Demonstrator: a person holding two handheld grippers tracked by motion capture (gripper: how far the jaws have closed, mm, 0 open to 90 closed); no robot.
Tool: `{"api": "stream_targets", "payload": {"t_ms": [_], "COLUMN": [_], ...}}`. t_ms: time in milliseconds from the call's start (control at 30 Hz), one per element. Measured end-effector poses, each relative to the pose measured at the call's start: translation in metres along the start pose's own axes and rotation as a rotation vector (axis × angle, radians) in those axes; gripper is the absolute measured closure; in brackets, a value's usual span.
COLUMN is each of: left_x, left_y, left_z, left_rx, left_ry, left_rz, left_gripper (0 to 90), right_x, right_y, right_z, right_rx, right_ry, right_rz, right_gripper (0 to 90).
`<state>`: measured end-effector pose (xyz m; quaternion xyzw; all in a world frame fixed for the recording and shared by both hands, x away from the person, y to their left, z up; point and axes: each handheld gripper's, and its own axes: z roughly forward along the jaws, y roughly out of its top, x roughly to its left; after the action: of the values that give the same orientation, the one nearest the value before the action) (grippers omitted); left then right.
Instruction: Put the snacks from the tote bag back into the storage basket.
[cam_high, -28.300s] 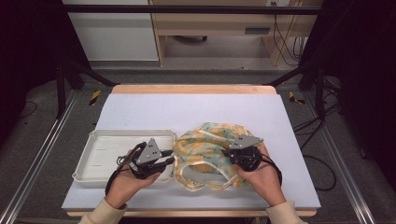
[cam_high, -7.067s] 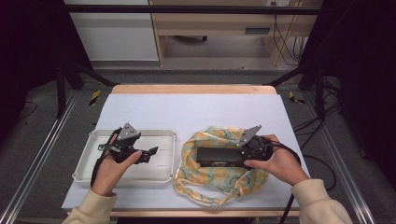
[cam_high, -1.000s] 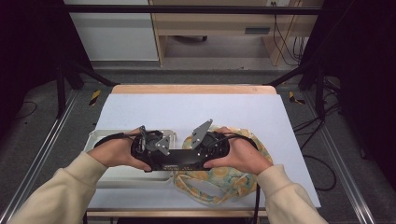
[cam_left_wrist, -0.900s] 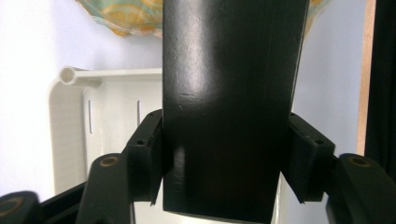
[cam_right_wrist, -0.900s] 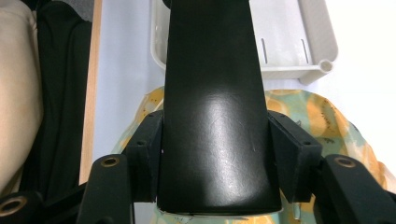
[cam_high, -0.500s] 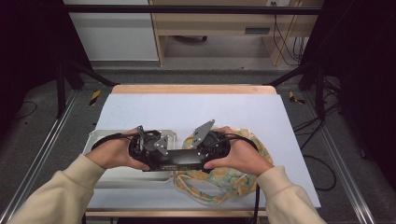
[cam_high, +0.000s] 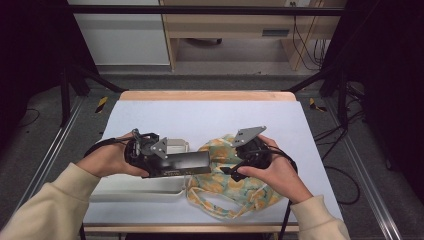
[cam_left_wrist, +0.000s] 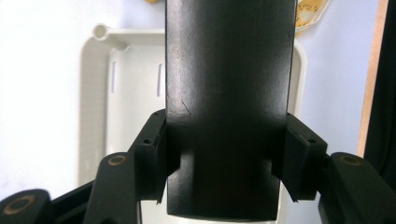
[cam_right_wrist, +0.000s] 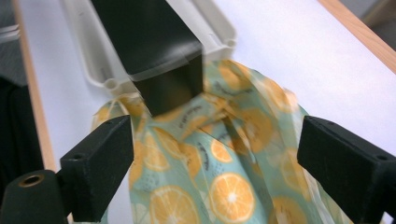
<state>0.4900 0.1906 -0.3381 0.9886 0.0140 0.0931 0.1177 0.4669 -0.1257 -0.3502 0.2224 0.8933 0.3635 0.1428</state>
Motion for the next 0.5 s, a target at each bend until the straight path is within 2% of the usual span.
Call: {"api": "stream_targets", "payload": {"t_ms": [267, 500], "left_x": [0.007, 0.009], "left_y": [-0.008, -0.017], "left_z": [-0.016, -0.024], "left_rx": [-0.031, -0.034], "left_ry": [0.034, 0.056], "left_rz": [-0.002, -0.008], "left_gripper": [43.5, 43.5], "right_x": [-0.005, -0.003], "right_y": [-0.022, -0.037], "right_z": [-0.007, -0.015], "right_rx": [-0.06, -0.109], "right_ry": [-0.1, -0.185], "right_rz": [0.13, 0.193], "right_gripper": [8.5, 7.9]}}
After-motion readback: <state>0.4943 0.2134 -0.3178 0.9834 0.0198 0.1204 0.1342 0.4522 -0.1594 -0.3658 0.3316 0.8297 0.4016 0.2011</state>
